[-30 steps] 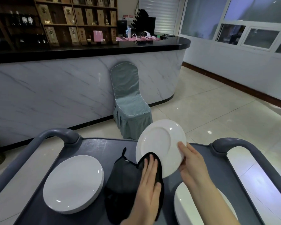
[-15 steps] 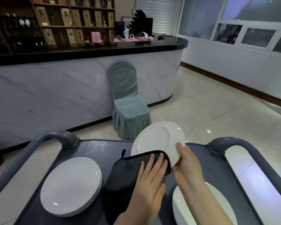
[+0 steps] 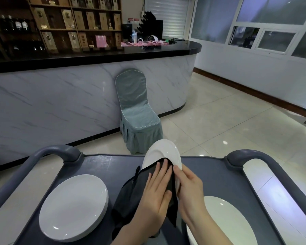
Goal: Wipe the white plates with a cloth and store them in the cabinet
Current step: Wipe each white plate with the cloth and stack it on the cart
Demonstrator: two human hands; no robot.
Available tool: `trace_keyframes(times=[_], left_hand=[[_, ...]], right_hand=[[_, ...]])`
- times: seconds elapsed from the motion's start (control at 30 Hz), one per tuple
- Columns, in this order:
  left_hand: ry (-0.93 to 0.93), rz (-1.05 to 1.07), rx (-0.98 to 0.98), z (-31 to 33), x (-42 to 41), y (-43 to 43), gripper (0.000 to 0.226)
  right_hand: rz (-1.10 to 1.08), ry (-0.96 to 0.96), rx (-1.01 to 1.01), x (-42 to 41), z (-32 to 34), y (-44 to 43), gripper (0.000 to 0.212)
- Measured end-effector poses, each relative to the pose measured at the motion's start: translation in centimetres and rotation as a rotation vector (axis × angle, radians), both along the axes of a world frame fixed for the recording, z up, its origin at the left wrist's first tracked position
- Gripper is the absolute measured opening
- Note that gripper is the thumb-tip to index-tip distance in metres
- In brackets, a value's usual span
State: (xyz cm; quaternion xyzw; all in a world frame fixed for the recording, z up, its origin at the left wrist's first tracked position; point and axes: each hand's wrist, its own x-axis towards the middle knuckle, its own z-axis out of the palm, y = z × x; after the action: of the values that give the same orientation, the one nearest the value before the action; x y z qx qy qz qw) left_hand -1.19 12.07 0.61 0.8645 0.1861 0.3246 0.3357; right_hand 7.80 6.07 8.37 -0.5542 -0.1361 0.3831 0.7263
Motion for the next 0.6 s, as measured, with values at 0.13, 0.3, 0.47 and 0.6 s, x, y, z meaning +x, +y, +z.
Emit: trace_keyframes(times=[0.13,0.3,0.47,0.6], left_hand=[[-0.014,-0.033,0.068,2.4,0.4,2.0,0.061],[0.03,-0.036,-0.003,3.4,1.1,4.8,0.052],[-0.008,0.096,-0.221,0.9,1.0,5.1,0.053],[0.061,0.119,-0.264,-1.9,-0.3,3.1,0.055]], right_hand=[[0.092,-0.091,-0.019,-0.4,-0.1,-0.7,0.031],[0.105,-0.115,-0.052,-0.6,-0.9,-0.9,0.028],[0.068,-0.045,0.024,0.7,-0.7,-0.9,0.023],[0.014,-0.023,0.049,2.2,-0.2,-0.9,0.021]])
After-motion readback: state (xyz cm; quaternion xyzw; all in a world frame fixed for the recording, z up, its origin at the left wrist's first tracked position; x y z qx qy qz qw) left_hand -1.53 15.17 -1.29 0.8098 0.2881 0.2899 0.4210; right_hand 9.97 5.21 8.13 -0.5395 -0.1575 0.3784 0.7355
